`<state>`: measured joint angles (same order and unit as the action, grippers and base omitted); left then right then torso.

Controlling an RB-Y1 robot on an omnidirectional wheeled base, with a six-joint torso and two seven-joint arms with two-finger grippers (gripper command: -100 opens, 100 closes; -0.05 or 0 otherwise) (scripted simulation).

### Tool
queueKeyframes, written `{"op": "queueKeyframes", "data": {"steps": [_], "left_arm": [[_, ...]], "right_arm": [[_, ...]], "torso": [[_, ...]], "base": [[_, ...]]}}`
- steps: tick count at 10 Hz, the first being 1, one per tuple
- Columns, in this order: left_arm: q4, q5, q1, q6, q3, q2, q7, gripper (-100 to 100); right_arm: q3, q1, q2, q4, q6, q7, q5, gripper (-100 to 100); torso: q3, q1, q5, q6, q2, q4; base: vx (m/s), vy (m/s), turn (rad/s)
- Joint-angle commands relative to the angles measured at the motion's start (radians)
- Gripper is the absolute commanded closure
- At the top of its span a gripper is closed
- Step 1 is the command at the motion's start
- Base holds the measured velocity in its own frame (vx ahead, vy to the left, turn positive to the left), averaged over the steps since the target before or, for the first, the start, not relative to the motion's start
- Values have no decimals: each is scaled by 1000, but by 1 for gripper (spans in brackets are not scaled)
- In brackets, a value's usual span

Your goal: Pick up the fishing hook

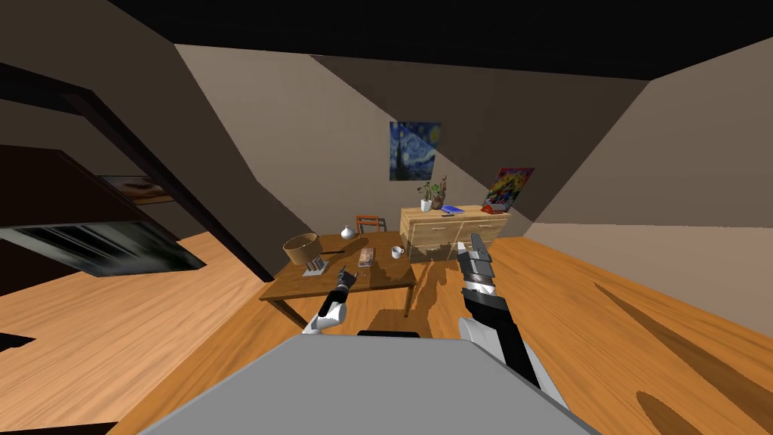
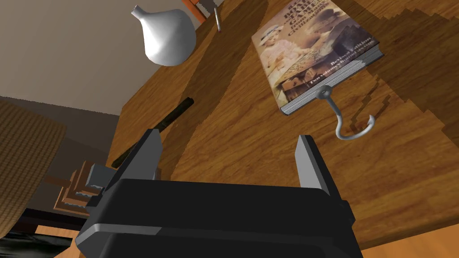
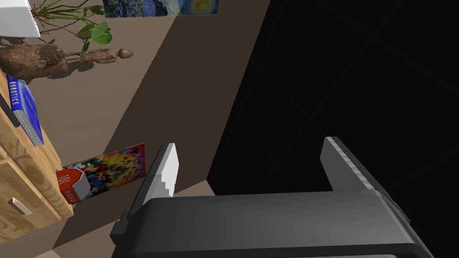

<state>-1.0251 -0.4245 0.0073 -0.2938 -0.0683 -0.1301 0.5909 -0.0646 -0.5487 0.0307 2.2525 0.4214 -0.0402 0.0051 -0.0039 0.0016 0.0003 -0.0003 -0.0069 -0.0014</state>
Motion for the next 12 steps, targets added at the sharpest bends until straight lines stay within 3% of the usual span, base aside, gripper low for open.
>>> {"op": "queueKeyframes", "data": {"steps": [1, 4, 10, 12], "left_arm": [[15, -13, -3, 34, 1, 16, 1, -100], [66, -33, -17, 63, -3, 43, 11, -100], [177, -65, -15, 126, -10, 147, 22, -100], [192, -65, -27, 112, -10, 146, 24, -100]], "right_arm": [[0, 0, 0, 0, 0, 0, 0, 0], [0, 0, 0, 0, 0, 0, 0, 0], [0, 0, 0, 0, 0, 0, 0, 0], [0, 0, 0, 0, 0, 0, 0, 0]], "torso": [[0, 0, 0, 0, 0, 0], [1, -1, 0, 0, 2, 0], [1, -1, 0, 0, 3, 0], [3, -2, -1, 0, 5, 1]], "base": [[74, 19, -7], [77, 23, -11], [79, 28, -13], [17, 4, -2]]}}
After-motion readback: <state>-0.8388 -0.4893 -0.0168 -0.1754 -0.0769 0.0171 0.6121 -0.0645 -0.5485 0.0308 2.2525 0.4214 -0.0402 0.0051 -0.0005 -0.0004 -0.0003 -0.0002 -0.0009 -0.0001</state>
